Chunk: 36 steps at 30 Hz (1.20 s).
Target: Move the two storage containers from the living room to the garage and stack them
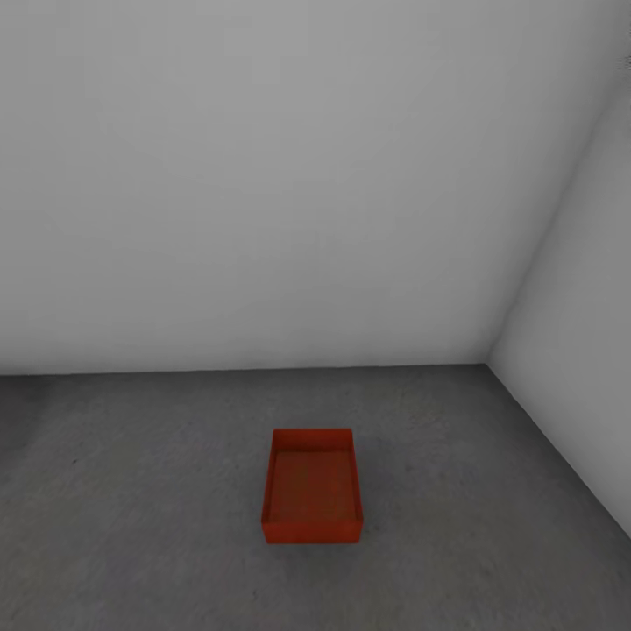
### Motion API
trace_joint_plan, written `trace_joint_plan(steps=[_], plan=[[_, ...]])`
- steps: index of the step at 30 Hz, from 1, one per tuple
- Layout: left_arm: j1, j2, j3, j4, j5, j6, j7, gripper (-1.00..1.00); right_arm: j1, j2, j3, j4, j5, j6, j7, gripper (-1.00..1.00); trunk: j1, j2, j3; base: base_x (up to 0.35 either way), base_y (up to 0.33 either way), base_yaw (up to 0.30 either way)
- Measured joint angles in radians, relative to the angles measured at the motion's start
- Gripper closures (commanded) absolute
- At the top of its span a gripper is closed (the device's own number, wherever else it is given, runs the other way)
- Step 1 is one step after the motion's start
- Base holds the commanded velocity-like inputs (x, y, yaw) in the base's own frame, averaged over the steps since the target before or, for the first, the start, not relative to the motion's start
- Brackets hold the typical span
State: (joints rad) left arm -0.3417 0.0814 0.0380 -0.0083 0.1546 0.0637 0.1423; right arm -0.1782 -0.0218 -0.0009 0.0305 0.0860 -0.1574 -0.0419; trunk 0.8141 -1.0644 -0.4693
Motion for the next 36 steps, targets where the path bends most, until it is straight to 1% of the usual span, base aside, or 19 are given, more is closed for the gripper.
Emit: trace_joint_plan(steps=[13,22,36], plan=[[0.0,0.0,0.0,0.0,0.0,0.0,0.0,-1.0,0.0,0.0,-0.001,0.0,-0.002,0.0,-0.002,-1.0,0.0,0.0,0.021,0.0,0.0,0.0],[0.0,0.0,0.0,0.0,0.0,0.0,0.0,-1.0,0.021,-0.002,-0.001,0.0,0.0,-0.013,0.0,-1.0,0.0,0.0,0.036,0.0,0.0,0.0],[0.0,0.0,0.0,0.0,0.0,0.0,0.0,-1.0,0.023,-0.001,-0.001,0.0,0.0,-0.014,0.0,-1.0,0.0,0.0,0.058,0.0,0.0,0.0]])
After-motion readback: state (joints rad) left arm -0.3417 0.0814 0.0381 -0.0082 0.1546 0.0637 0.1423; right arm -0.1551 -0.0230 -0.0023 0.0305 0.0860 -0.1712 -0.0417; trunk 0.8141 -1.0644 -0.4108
